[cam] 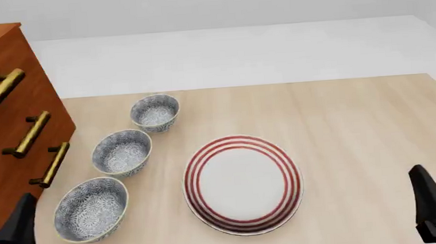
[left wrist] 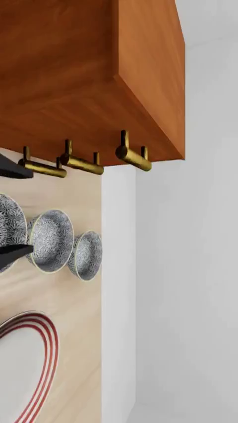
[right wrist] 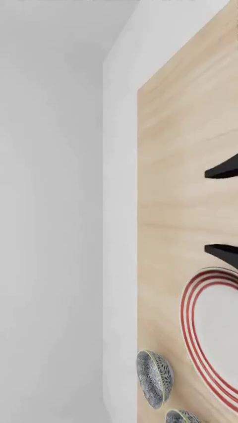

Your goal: Pick up the bowl and put it in the middle on the plate.

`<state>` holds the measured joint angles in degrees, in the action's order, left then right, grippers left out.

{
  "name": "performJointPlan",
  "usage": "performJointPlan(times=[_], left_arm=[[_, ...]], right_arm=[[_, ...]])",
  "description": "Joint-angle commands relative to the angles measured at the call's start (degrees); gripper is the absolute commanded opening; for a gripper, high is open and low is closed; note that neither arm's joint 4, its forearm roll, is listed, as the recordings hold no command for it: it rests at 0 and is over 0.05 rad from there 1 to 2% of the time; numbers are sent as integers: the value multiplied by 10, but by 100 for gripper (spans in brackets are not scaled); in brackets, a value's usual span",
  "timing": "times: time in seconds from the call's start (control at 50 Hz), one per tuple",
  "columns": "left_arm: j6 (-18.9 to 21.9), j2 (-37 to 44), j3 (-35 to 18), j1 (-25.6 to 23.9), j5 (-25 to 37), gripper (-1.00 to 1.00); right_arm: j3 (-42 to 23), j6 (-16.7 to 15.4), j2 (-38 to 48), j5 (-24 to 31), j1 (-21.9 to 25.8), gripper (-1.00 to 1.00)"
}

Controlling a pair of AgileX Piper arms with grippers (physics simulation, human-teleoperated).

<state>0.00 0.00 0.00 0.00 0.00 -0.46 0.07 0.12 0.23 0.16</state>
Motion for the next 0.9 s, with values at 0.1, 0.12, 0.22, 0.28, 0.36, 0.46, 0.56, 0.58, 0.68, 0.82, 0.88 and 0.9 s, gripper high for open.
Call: performJointPlan(times=[0.1,0.12,0.22,0.28,0.36,0.46,0.56,0.58,0.68,0.82,0.88,0.9], left_arm=[[0,0,0,0,0,100],[0,0,0,0,0,100],[0,0,0,0,0,100],[0,0,0,0,0,100],[0,0,0,0,0,100],[0,0,0,0,0,100],[0,0,0,0,0,100],[0,0,0,0,0,100],[0,0,0,0,0,100],[0,0,0,0,0,100],[0,0,0,0,0,100],[0,0,0,0,0,100]], right_arm=[[0,-3,0,2,2,100],[0,-1,0,2,2,100],[2,-5,0,2,2,100],[-3,-7,0,3,0,100],[-7,-8,-1,4,-1,100],[-29,-12,3,19,8,100],[-82,-20,27,39,28,100],[-93,-30,34,40,35,100],[-167,-36,96,48,74,100],[-261,-41,198,61,117,100],[-301,-69,255,71,123,100],[-320,-56,267,80,126,100]])
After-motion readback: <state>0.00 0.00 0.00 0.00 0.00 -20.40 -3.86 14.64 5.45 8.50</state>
